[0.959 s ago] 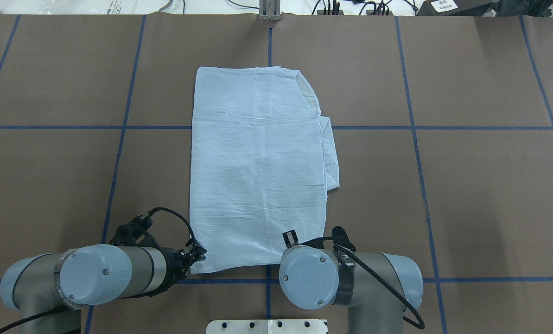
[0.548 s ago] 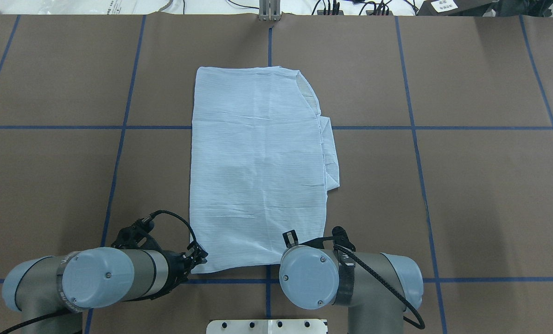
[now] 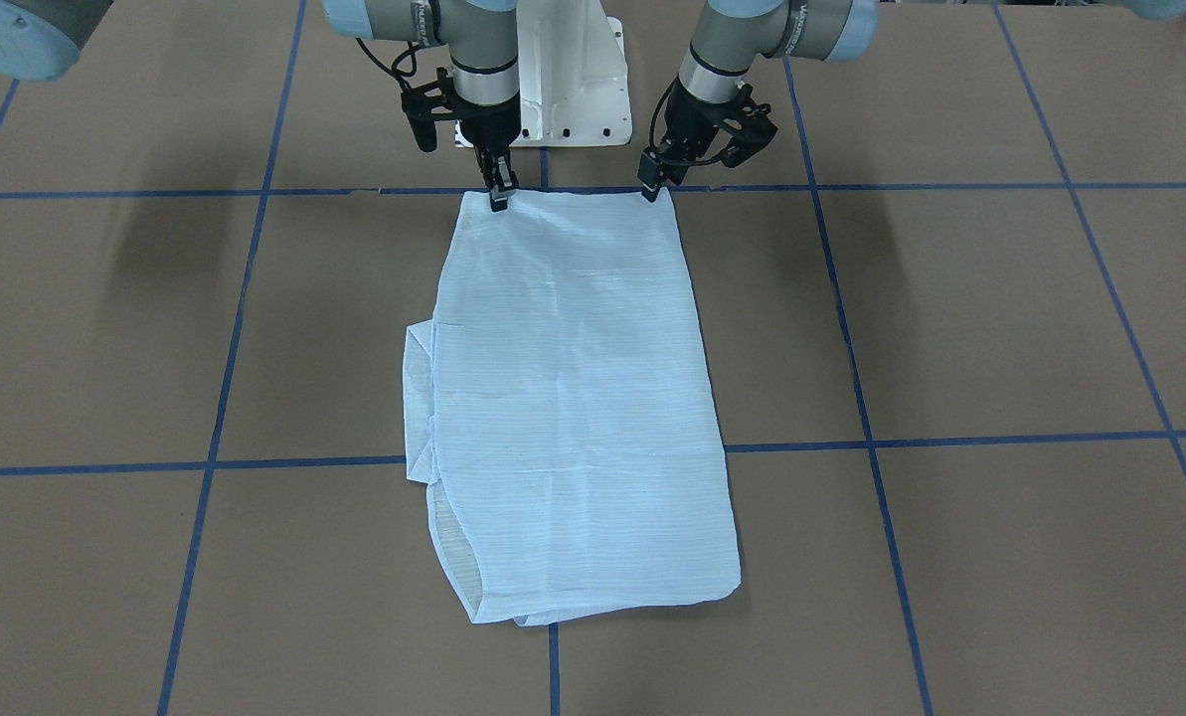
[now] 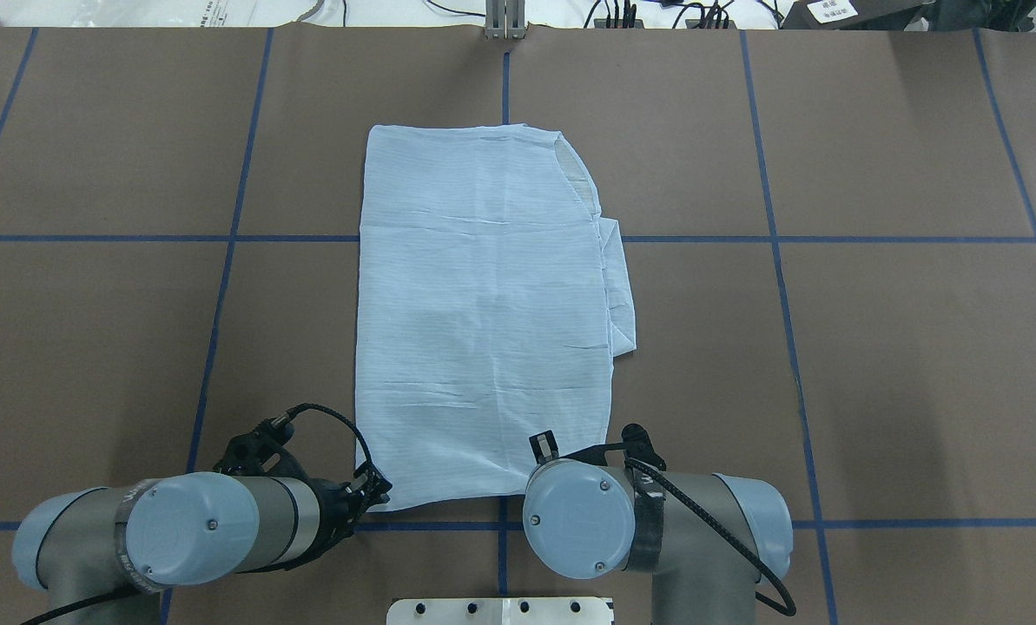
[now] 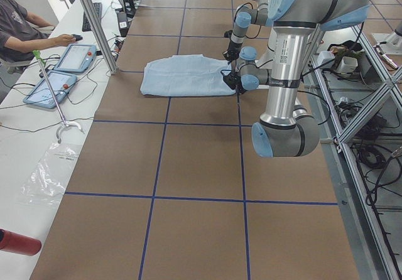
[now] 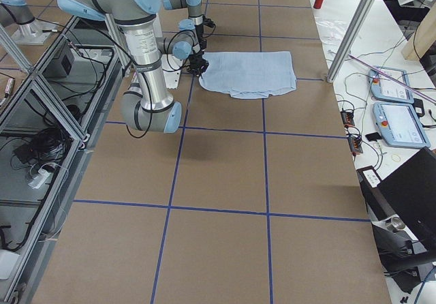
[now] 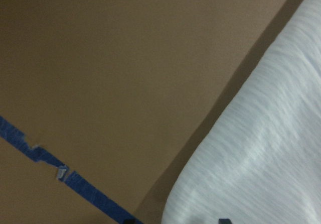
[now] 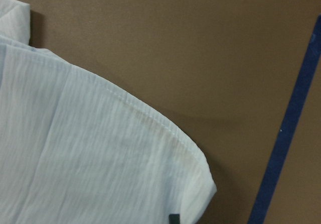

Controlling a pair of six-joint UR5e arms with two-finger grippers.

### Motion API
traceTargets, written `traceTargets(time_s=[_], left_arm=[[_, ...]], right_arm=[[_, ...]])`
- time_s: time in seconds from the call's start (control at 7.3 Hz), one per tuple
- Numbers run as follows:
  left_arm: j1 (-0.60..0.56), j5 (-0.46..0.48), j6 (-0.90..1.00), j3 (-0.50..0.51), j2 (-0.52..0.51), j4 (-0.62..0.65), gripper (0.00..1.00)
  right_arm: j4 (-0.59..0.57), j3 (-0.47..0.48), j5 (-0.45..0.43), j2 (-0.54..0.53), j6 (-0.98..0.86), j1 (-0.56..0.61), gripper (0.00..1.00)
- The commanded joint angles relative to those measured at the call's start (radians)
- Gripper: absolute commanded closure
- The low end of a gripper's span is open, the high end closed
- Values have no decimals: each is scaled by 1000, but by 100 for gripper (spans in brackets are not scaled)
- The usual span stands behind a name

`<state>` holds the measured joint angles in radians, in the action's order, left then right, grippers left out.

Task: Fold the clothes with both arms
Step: 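Move the left gripper to the near edge beside the right gripper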

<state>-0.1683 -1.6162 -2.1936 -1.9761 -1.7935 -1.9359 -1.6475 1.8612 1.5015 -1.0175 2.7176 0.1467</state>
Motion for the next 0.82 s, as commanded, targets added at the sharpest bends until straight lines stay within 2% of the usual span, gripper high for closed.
traceTargets(time_s=[0.0,0.14,0.27,0.41,0.55,0.69], left_arm=[[9,-1,0,10,-7,0,41],[7,1,0,10,-9,0,56],[4,1,-2,11,-9,0,82],[-5,2,2,13,-9,0,89],[-20,7,6,13,-9,0,100],[-36,7,11,7,-9,0,100]], right_arm=[[0,1,-1,1,1,-1,100],[0,1,-1,1,1,-2,100],[0,1,-1,-1,1,-2,100],[0,1,-3,-1,1,-4,100],[0,0,-3,-1,1,-2,100],[0,1,-3,0,1,-2,100]])
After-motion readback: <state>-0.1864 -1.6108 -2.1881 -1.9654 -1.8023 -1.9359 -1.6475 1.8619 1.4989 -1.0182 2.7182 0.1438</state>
